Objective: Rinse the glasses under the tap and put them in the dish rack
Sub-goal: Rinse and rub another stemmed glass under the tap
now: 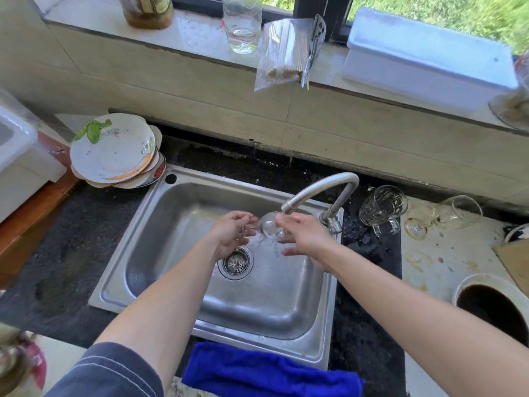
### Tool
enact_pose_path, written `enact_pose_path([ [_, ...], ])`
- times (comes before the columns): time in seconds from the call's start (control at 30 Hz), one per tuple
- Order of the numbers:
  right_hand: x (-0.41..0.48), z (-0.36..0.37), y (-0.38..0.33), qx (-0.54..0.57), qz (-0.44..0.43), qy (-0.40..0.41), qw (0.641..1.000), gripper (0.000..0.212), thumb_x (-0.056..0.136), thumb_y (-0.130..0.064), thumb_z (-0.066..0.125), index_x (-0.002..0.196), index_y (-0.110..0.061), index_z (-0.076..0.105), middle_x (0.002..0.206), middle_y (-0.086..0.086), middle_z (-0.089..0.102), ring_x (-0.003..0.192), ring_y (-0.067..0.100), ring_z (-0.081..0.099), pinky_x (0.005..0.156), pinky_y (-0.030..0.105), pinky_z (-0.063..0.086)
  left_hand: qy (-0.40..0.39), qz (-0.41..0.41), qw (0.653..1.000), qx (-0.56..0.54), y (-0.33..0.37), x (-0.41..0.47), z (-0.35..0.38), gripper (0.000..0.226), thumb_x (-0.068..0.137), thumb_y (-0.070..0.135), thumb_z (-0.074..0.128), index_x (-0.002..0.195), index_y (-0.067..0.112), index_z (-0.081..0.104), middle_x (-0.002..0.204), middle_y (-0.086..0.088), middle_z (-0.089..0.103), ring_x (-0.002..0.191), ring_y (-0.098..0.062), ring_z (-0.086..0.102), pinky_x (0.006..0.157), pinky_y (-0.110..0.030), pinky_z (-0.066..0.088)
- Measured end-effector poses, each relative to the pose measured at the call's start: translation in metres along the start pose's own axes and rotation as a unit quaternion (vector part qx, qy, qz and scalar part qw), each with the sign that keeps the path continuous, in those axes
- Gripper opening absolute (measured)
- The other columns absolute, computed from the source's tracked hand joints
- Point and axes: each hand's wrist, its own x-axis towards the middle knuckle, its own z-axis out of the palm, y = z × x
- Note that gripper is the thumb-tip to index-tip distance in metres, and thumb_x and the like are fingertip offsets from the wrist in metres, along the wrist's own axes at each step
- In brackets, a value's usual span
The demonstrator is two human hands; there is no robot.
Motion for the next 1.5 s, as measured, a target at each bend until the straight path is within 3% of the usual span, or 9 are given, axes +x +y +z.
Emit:
enact_pose_path([
  [0.13, 0.006, -0.003, 0.004, -0.167, -0.148, 0.048, 0.974, 0.020, 0.095, -0.029, 0.061, 0.086, -0.016, 0.074, 0.072, -0.007, 0.063, 0.070, 0.006, 0.053, 0.065, 0.017, 0.045, -0.063, -0.115, 0.991, -0.015, -0.004, -0.003, 0.001, 0.014, 0.095, 0.010, 0.051, 0.107, 0.006, 0.057, 0.103, -0.017, 0.061, 0.080, -0.030, 0.065, 0.063, -0.037, 0.057],
  [0.23, 0.005, -0.008, 0.006, -0.325, -0.232, 0.001, 0.917, 0.017, 0.095, -0.026, 0.060, 0.103, -0.025, 0.075, 0.096, -0.014, 0.068, 0.091, 0.000, 0.057, 0.076, 0.005, 0.037, -0.058, -0.161, 0.985, -0.015, -0.004, -0.004, 0.005, 0.017, 0.098, 0.017, 0.049, 0.097, 0.002, 0.058, 0.093, -0.023, 0.060, 0.078, -0.034, 0.064, 0.051, -0.030, 0.057],
  [0.57, -0.009, 0.014, 0.021, -0.292, -0.182, -0.012, 0.939, 0.041, 0.092, -0.011, 0.053, 0.131, -0.022, 0.060, 0.132, -0.005, 0.061, 0.120, 0.013, 0.056, 0.105, 0.035, 0.042, 0.068, 0.000, 0.988, -0.137, -0.006, 0.011, 0.022, 0.019, 0.100, 0.005, 0.041, 0.089, 0.007, 0.056, 0.092, -0.014, 0.060, 0.074, -0.021, 0.060, 0.061, -0.031, 0.057],
  [0.8, -0.002, 0.015, 0.024, -0.404, -0.214, -0.019, 0.889, 0.045, 0.093, -0.020, 0.053, 0.138, -0.024, 0.048, 0.144, -0.007, 0.044, 0.124, 0.019, 0.050, 0.101, 0.040, 0.042, 0.049, 0.014, 0.989, -0.139, -0.003, 0.008, 0.023, 0.017, 0.101, 0.004, 0.039, 0.100, -0.001, 0.055, 0.088, -0.015, 0.061, 0.071, -0.021, 0.061, 0.055, -0.025, 0.058],
  [0.93, -0.002, -0.004, 0.025, -0.539, -0.222, -0.050, 0.811, 0.045, 0.095, -0.021, 0.049, 0.140, -0.026, 0.046, 0.151, -0.009, 0.036, 0.131, 0.020, 0.042, 0.099, 0.041, 0.043, 0.066, 0.012, 0.993, -0.094, -0.001, 0.007, 0.012, 0.019, 0.100, 0.001, 0.040, 0.087, 0.003, 0.054, 0.083, -0.014, 0.058, 0.070, -0.022, 0.057, 0.047, -0.025, 0.055],
  [1.13, -0.002, -0.004, 0.033, -0.561, -0.236, -0.060, 0.791, 0.049, 0.095, -0.024, 0.051, 0.143, -0.025, 0.041, 0.153, -0.009, 0.030, 0.136, 0.017, 0.036, 0.100, 0.043, 0.044, 0.092, 0.011, 0.994, -0.056, 0.009, 0.005, 0.006, 0.020, 0.098, -0.001, 0.042, 0.083, 0.002, 0.055, 0.078, -0.011, 0.056, 0.066, -0.021, 0.055, 0.049, -0.027, 0.054],
  [1.23, 0.003, -0.006, 0.033, -0.504, -0.223, -0.023, 0.834, 0.036, 0.095, -0.033, 0.054, 0.129, -0.026, 0.053, 0.139, -0.010, 0.046, 0.125, 0.016, 0.047, 0.095, 0.041, 0.046, 0.109, -0.017, 0.993, -0.029, 0.004, 0.004, -0.001, 0.009, 0.097, 0.002, 0.048, 0.100, -0.002, 0.055, 0.090, -0.016, 0.056, 0.068, -0.024, 0.056, 0.050, -0.030, 0.056],
  [1.37, 0.019, 0.007, 0.026, -0.252, -0.215, 0.196, 0.923, 0.034, 0.083, -0.045, 0.069, 0.101, -0.024, 0.050, 0.102, -0.010, 0.047, 0.084, 0.010, 0.055, 0.077, 0.037, 0.049, 0.083, -0.035, 0.995, 0.034, 0.001, -0.008, 0.013, 0.003, 0.094, 0.006, 0.051, 0.095, 0.005, 0.052, 0.075, -0.014, 0.056, 0.051, -0.020, 0.052, 0.044, -0.022, 0.041],
  [1.5, 0.032, 0.007, 0.026, -0.264, -0.158, 0.184, 0.933, 0.033, 0.092, -0.043, 0.056, 0.115, -0.021, 0.051, 0.127, -0.003, 0.044, 0.091, 0.019, 0.061, 0.086, 0.043, 0.049, 0.092, 0.002, 0.986, 0.136, -0.002, -0.022, 0.016, 0.016, 0.092, 0.009, 0.039, 0.077, 0.015, 0.040, 0.061, -0.005, 0.042, 0.037, -0.013, 0.035, 0.038, -0.010, 0.016],
])
